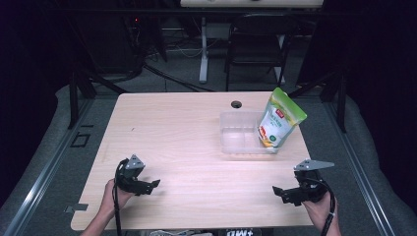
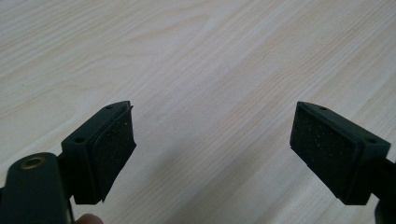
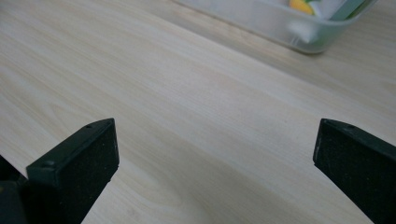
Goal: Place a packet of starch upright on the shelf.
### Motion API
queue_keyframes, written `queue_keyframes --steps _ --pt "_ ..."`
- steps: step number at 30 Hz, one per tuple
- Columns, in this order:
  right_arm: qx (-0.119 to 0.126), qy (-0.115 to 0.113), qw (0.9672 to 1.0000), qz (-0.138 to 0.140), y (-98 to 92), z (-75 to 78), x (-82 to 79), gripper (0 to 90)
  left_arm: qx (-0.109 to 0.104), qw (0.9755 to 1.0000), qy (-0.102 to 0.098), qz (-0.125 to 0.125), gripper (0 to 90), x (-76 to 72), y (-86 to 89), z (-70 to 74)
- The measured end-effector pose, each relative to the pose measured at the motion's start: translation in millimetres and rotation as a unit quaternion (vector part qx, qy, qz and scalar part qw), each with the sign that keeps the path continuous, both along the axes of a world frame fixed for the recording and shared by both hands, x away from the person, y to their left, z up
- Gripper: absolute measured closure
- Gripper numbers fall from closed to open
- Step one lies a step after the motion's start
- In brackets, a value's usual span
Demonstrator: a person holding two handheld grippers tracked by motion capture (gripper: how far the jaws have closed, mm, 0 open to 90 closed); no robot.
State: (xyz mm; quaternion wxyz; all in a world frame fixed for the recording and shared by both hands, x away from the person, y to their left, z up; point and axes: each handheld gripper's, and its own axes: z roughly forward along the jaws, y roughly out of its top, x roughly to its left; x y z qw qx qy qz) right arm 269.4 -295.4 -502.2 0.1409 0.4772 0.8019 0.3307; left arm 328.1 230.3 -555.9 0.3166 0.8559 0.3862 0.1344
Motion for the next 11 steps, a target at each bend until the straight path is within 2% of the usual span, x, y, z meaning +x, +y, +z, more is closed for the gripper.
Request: queue_keyframes --steps 3,8,9,11 --pt "0.003 0.007 0.9999 0.009 0.0 -12.7 -2.9 0.0 0.0 1.0 0.0 -0.005 13.4 0.8 -0.1 -0.3" --pt "0.005 0.038 0.9987 0.034 0.3 -25.0 -1.1 0.0 0.001 1.0 0.0 -0.006 13.4 2.1 -0.1 -1.1" --pt "0.009 0.036 0.9985 0.039 0.2 -26.5 -0.1 0.0 0.0 1.0 0.0 -0.006 13.4 2.2 -0.1 -1.1" --pt "0.019 0.036 0.9986 0.033 -0.2 -28.3 2.1 0.0 0.0 1.0 0.001 -0.007 13.4 2.4 0.3 -1.3"
